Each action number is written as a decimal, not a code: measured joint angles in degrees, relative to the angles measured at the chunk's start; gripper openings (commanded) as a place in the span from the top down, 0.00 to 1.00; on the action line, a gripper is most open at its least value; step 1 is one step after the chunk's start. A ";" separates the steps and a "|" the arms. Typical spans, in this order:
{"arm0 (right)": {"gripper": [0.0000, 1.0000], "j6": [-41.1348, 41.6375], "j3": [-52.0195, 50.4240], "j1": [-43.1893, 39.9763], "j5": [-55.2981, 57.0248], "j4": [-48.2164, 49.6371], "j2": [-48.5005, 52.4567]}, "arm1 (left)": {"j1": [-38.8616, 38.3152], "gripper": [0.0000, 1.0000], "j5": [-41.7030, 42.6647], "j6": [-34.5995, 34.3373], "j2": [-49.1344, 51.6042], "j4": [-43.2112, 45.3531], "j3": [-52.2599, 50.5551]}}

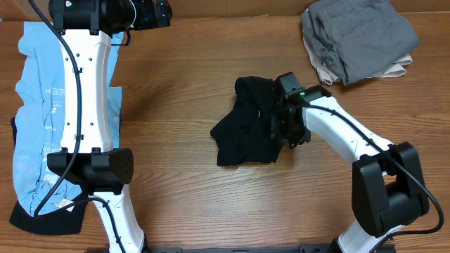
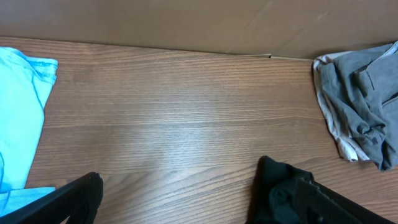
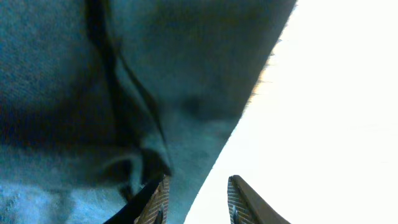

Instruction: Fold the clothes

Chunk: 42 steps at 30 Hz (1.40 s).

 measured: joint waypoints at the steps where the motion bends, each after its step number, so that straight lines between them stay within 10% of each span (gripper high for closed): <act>1: 0.62 -0.46 0.92 -0.26 0.02 -0.94 0.00 | 0.00 0.00 0.00 0.22 0.00 0.07 0.00; 18: 0.33 -13.86 18.08 4.26 0.42 4.39 1.81 | 3.19 0.00 -2.08 1.27 0.00 3.50 0.00; 24: 0.50 -15.74 17.92 4.02 1.16 5.29 7.91 | 3.21 0.00 -2.16 1.27 0.00 3.21 0.00; 31: 0.96 -13.97 17.88 1.44 1.88 4.61 7.98 | 3.21 0.00 -2.19 1.27 0.00 3.04 0.00; 42: 0.94 -12.94 17.88 -11.65 -3.54 -0.81 7.98 | 3.21 0.00 -2.19 1.27 0.00 2.36 0.00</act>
